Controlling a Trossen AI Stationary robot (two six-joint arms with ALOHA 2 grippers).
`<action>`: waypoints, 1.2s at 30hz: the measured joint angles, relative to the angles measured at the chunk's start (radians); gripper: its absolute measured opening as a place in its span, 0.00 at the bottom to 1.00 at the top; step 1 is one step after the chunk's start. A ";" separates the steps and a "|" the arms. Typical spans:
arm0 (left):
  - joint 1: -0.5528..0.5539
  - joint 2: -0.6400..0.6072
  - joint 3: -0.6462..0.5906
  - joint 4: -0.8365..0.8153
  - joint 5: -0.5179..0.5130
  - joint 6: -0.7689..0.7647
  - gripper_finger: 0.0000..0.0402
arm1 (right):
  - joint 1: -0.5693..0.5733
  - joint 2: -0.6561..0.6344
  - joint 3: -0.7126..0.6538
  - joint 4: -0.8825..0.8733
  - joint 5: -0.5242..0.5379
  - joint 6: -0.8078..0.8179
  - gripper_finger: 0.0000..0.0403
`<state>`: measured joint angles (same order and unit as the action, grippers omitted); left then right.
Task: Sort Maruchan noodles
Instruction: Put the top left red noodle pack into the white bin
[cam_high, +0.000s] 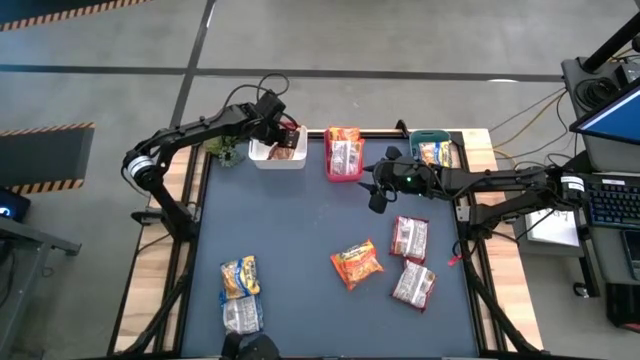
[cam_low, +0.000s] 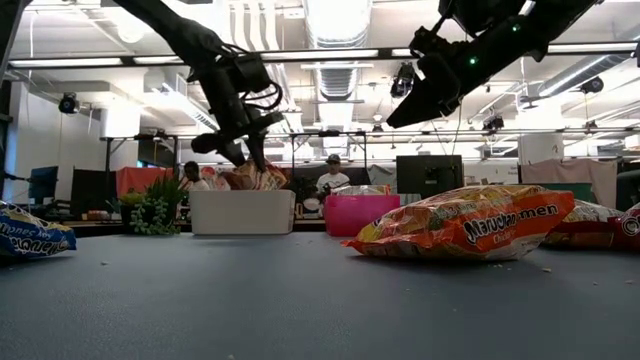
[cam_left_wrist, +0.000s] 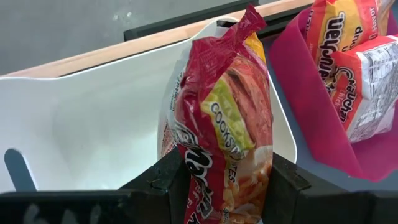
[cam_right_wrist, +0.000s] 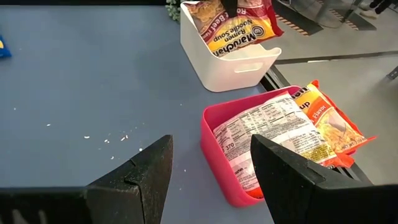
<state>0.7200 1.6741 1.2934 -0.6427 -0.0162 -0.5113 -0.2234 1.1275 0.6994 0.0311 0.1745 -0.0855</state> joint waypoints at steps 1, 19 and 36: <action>0.000 0.000 0.000 -0.004 0.000 -0.004 0.32 | 0.000 0.000 0.000 0.000 0.000 0.002 0.51; 0.000 0.000 0.000 -0.006 -0.028 -0.049 0.50 | 0.000 0.000 0.000 0.000 0.000 0.007 0.51; -0.025 0.006 0.000 0.095 -0.144 0.472 0.50 | 0.000 0.000 0.000 0.001 0.000 0.006 0.51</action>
<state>0.6949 1.6801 1.2938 -0.5481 -0.1602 -0.0389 -0.2234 1.1275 0.6992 0.0322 0.1749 -0.0792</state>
